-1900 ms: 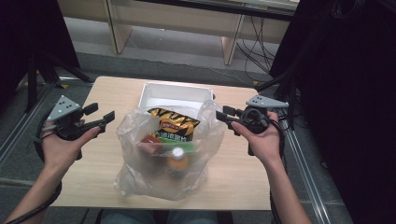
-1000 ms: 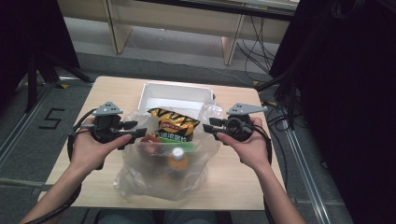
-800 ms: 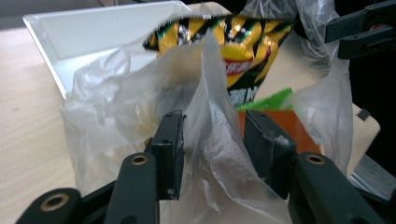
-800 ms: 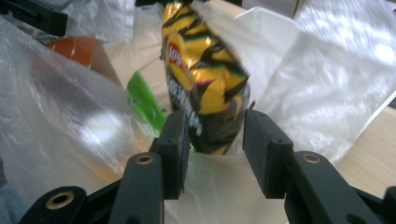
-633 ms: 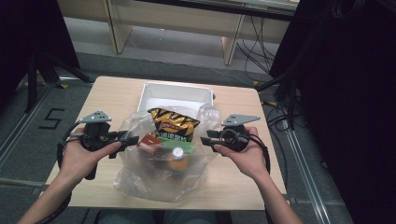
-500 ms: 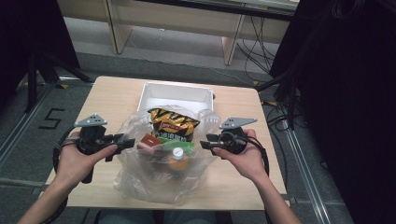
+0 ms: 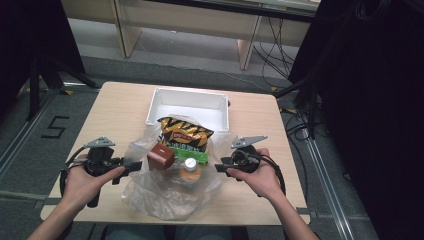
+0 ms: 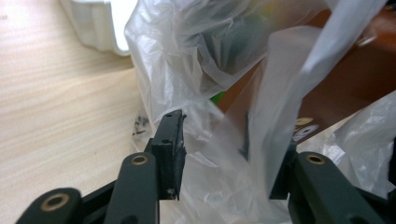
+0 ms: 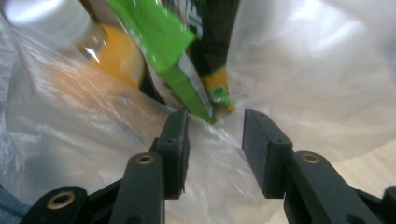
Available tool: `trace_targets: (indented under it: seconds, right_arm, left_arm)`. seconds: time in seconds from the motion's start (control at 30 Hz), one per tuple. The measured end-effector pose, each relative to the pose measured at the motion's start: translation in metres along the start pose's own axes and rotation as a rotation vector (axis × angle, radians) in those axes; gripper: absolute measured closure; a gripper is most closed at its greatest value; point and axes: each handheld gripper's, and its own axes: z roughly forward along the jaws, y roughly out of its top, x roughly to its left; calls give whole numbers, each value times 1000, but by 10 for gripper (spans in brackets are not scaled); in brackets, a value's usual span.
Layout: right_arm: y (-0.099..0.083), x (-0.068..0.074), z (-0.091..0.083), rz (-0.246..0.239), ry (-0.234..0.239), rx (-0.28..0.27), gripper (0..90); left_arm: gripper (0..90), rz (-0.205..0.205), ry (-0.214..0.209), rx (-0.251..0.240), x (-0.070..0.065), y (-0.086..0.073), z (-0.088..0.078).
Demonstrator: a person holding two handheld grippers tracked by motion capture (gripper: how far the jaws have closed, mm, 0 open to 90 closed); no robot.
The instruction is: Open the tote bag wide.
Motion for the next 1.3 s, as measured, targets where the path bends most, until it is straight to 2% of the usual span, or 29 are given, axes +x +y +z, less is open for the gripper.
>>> trace_targets:
  seconds: [0.03,0.07,0.1,0.13,0.17,0.2,0.27,0.3,0.33,0.37,0.4,0.53,0.57,0.6,0.67,0.7,0.73,0.77,0.8,0.87,0.9,0.97,1.0,1.03,1.07,1.1,1.17,1.2,1.3]
  right_arm:
    - [-2,0,4,15,8,-15,617]
    - [-2,0,3,14,11,22,617]
    - [-4,0,7,10,11,2,617]
    - [-4,-2,5,6,-1,31,617]
    - [-4,-3,7,15,3,31,617]
    - [-5,-3,10,32,-13,25,617]
    - [-5,-4,11,21,-4,29,616]
    - [-5,-4,12,51,-4,55,613]
    - [-5,-5,14,54,-3,53,612]
    - [-4,-7,15,32,-15,49,610]
    - [-4,-8,17,29,-18,50,609]
    - [-4,-12,21,33,-27,46,608]
    - [-6,-13,26,54,-32,29,608]
    - [-6,-13,25,61,-29,71,608]
    - [-7,-13,28,70,-31,52,608]
    - [-8,-13,27,64,-30,85,608]
    - [-9,-14,31,52,-48,44,608]
    - [-9,-14,31,52,-48,44,608]
    - [-9,-12,26,50,-39,83,611]
    - [-9,-10,24,44,-38,88,612]
    - [-9,-9,23,36,-26,82,618]
    - [-11,-6,17,31,-35,106,631]
    - [-12,-7,16,16,-34,107,636]
    - [-14,-6,19,38,-51,98,638]
    - [-14,-6,19,38,-51,98,638]
    - [-15,-8,18,28,-36,146,640]
    - [-17,-9,21,23,-45,180,640]
    - [-18,-9,23,17,-65,186,640]
    - [-18,-11,27,33,-78,199,640]
  left_arm:
    - [579,-7,1,7,1,-1,2]
    - [580,-1,4,16,3,-3,4]
    - [583,-14,12,21,4,-4,5]
    - [584,-13,11,32,6,-5,7]
    - [585,-17,13,36,9,-6,9]
    - [586,-23,15,37,11,-6,11]
    - [588,-21,17,43,13,-7,12]
    - [587,-33,18,46,15,-7,14]
    - [587,-61,7,49,20,-8,18]
    - [588,-61,7,49,20,-8,18]
    - [591,-81,12,55,24,-9,22]
    - [585,-110,3,73,29,-12,31]
    - [574,-113,9,77,32,-15,37]
    - [563,-102,15,81,32,-17,40]
    - [555,-98,18,83,32,-18,42]
    - [555,-80,23,89,30,-19,43]
    - [555,-56,28,100,29,-20,42]
    - [555,-56,28,100,29,-20,42]
    - [555,-35,37,97,26,-19,39]
    - [554,-30,36,87,24,-19,37]
    - [554,-7,33,98,24,-19,34]
    - [547,7,39,102,22,-22,29]
    - [544,-10,36,85,20,-23,30]
    - [539,11,31,107,21,-24,28]
    - [536,11,31,107,21,-24,28]
    - [534,-14,27,88,20,-26,30]
    - [529,0,27,103,21,-26,29]
    - [529,12,51,123,21,-26,29]
    - [529,13,74,124,21,-26,29]
